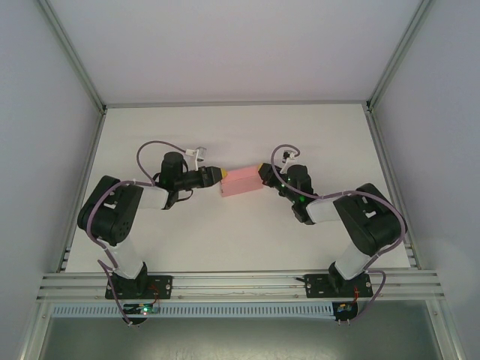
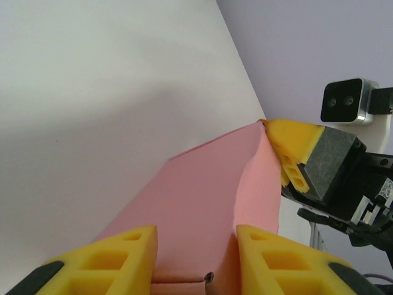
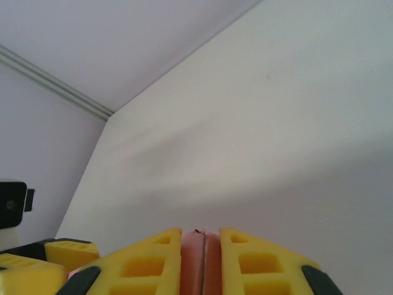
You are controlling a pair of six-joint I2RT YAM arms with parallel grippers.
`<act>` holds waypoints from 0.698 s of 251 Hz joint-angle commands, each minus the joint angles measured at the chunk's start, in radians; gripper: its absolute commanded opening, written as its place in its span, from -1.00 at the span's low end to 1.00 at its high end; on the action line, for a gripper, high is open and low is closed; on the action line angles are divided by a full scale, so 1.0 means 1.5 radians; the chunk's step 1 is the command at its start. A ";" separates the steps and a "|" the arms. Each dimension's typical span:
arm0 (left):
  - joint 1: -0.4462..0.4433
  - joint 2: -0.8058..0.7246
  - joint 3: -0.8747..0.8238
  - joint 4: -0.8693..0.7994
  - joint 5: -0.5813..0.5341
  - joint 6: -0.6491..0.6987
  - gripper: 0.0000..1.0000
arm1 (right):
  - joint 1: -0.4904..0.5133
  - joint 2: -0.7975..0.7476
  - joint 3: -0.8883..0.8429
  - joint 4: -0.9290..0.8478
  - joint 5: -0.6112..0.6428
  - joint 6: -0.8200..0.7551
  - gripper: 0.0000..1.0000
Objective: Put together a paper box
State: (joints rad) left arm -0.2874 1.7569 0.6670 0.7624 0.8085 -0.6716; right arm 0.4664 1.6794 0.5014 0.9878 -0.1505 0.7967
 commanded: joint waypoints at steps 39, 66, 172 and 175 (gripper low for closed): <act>-0.034 0.075 -0.051 -0.093 -0.101 0.083 -0.96 | 0.010 0.103 -0.059 -0.045 -0.098 -0.107 -1.00; -0.035 0.072 -0.049 -0.108 -0.122 0.098 -1.00 | 0.012 0.080 -0.055 -0.092 -0.049 -0.115 -1.00; -0.038 0.031 0.073 -0.263 -0.107 0.088 0.01 | 0.016 -0.022 0.080 -0.389 -0.014 -0.002 -1.00; -0.038 0.029 0.078 -0.269 -0.108 0.088 0.01 | 0.015 -0.024 0.084 -0.393 -0.016 0.002 -1.00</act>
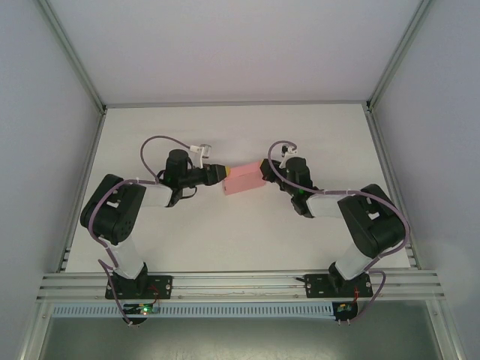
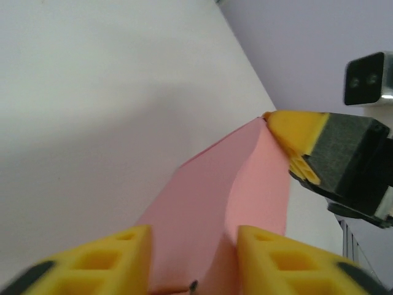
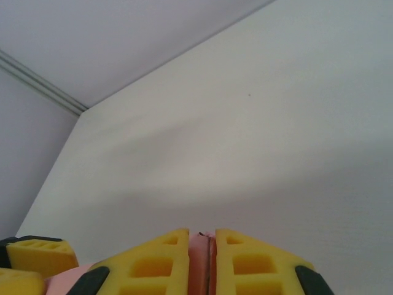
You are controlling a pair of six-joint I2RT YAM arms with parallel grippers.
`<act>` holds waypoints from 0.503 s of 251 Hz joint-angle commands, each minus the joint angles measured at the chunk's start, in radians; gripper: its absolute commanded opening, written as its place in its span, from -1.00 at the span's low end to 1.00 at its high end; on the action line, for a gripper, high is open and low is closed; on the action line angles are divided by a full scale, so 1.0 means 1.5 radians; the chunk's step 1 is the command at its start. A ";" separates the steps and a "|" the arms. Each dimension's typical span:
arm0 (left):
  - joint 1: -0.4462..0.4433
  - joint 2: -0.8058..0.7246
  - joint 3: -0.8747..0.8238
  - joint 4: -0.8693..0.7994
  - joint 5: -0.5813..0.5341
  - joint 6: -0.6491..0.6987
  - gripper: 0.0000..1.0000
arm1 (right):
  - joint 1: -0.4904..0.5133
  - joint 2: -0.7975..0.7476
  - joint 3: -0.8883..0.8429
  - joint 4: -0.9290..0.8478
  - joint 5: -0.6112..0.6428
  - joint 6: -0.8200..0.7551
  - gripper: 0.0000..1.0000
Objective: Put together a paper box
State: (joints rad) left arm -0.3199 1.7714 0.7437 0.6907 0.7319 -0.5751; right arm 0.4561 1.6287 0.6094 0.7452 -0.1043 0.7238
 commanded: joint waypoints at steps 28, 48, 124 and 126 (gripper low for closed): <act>-0.017 0.000 0.076 -0.301 -0.081 0.069 0.15 | 0.023 -0.005 0.054 -0.278 -0.012 0.084 -0.99; -0.017 -0.013 0.104 -0.345 -0.097 0.090 0.19 | 0.026 -0.025 0.075 -0.300 0.015 0.080 -0.79; -0.017 -0.068 0.124 -0.359 -0.100 0.088 1.00 | 0.038 -0.081 0.095 -0.330 0.048 0.059 -0.40; -0.017 -0.070 0.125 -0.360 -0.101 0.088 1.00 | 0.038 -0.082 0.094 -0.331 0.048 0.059 -0.40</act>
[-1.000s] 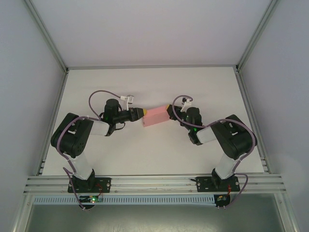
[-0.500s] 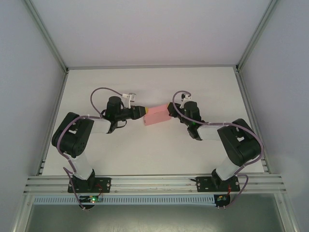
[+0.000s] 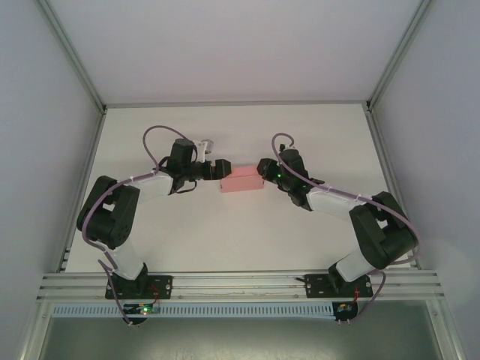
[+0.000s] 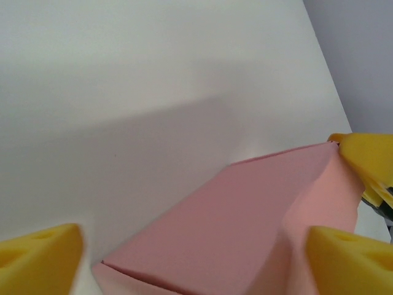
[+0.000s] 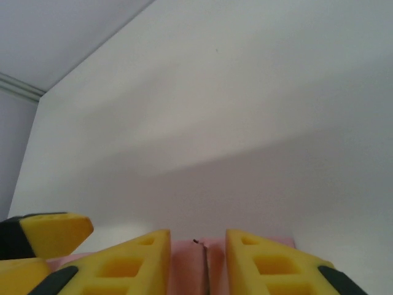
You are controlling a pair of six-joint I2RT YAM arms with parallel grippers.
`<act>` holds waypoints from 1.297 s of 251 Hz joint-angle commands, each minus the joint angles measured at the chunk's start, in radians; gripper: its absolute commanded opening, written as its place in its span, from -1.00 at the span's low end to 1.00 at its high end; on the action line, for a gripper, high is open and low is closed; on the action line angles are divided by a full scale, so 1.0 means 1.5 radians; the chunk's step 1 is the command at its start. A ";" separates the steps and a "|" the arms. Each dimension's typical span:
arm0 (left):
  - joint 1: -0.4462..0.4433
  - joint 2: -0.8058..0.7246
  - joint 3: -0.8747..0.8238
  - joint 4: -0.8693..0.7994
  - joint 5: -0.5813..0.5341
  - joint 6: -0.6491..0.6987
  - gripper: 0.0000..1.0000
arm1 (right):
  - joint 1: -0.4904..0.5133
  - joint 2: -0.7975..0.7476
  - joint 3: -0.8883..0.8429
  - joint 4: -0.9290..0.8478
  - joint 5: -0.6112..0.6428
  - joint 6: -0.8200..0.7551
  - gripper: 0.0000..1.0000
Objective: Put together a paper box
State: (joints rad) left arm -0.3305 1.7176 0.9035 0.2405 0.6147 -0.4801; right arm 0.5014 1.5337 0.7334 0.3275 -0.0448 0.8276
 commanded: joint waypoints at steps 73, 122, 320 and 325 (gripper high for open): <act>-0.005 -0.097 0.082 -0.181 -0.167 0.027 1.00 | -0.010 -0.068 0.026 -0.070 0.034 -0.061 0.38; 0.026 -0.188 0.107 -0.301 -0.348 0.009 1.00 | -0.043 -0.131 0.062 -0.082 -0.027 -0.226 0.96; 0.059 -0.338 -0.008 -0.409 -0.541 -0.037 1.00 | 0.029 0.171 0.467 -0.640 -0.276 -1.198 0.97; 0.059 -0.338 -0.009 -0.406 -0.536 -0.036 1.00 | 0.029 0.181 0.475 -0.644 -0.269 -1.195 0.96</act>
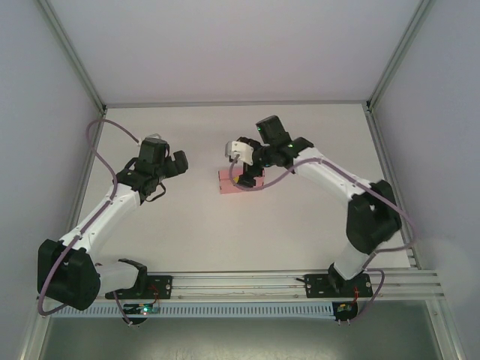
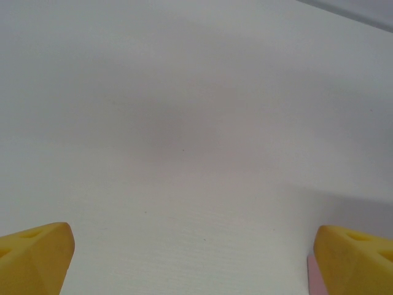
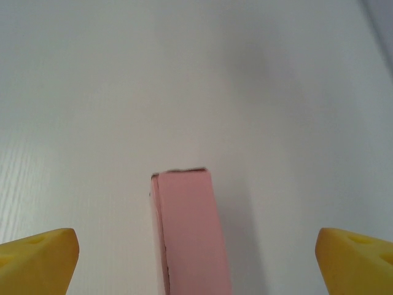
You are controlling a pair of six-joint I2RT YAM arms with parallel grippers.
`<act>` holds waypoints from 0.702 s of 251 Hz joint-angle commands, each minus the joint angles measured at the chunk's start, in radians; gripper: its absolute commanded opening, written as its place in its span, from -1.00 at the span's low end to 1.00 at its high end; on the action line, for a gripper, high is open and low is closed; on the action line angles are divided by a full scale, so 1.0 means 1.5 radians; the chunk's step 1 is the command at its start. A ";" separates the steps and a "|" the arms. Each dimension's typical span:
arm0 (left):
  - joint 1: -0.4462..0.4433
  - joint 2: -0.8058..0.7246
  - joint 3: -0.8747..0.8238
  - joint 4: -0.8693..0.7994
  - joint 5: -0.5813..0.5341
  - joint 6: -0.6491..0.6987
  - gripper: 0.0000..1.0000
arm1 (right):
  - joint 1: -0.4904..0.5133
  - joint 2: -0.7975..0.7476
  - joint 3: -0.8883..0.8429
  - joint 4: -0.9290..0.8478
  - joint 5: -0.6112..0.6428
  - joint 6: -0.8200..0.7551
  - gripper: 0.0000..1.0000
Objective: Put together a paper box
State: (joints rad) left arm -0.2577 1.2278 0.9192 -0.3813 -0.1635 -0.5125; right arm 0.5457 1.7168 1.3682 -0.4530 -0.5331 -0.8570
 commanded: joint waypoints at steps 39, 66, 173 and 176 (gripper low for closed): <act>0.011 -0.016 -0.021 0.002 -0.021 -0.008 1.00 | 0.002 0.121 0.101 -0.169 0.071 -0.074 0.96; 0.013 -0.020 -0.026 -0.002 -0.031 -0.010 1.00 | 0.006 0.147 0.106 -0.168 0.086 -0.060 0.96; 0.015 -0.039 -0.034 -0.020 -0.037 -0.012 1.00 | 0.022 0.179 0.135 -0.181 0.132 -0.048 -0.21; 0.015 -0.039 -0.034 -0.021 -0.038 -0.012 1.00 | 0.023 0.179 0.136 -0.182 0.133 -0.048 -0.22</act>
State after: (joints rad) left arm -0.2527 1.2087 0.8841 -0.3828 -0.1814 -0.5171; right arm 0.5659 1.9816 1.5368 -0.6945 -0.3653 -0.9260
